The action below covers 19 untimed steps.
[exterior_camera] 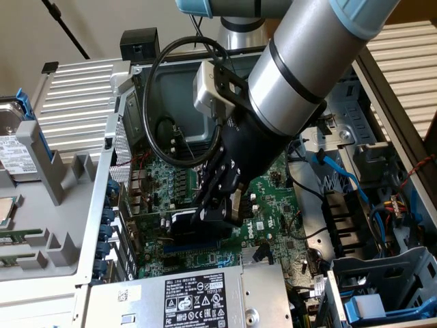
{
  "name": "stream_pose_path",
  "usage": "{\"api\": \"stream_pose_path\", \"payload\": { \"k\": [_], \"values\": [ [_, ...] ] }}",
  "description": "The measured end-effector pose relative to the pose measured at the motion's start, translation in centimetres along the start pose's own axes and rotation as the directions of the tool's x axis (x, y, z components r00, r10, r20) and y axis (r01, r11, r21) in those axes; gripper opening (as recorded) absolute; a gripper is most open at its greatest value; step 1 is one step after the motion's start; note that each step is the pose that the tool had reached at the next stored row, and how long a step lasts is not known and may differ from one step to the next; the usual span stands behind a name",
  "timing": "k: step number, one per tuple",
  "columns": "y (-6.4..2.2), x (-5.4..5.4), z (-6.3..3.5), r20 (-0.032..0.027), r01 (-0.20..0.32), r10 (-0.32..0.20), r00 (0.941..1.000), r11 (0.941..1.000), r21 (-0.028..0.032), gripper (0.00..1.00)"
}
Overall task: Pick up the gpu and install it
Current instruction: 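Insert the gpu into the slot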
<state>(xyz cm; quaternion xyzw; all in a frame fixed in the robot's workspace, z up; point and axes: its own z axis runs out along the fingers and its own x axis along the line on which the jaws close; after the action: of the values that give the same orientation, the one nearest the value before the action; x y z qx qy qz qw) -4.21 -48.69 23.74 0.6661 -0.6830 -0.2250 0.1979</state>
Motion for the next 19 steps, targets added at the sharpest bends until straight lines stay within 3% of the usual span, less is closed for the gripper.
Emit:
{"api": "stream_pose_path", "payload": {
  "k": [19],
  "values": [
    [0.03,-0.10,0.07,-0.0001,0.000,0.000,1.0000,1.0000,-0.0001,0.26]
  ]
}}
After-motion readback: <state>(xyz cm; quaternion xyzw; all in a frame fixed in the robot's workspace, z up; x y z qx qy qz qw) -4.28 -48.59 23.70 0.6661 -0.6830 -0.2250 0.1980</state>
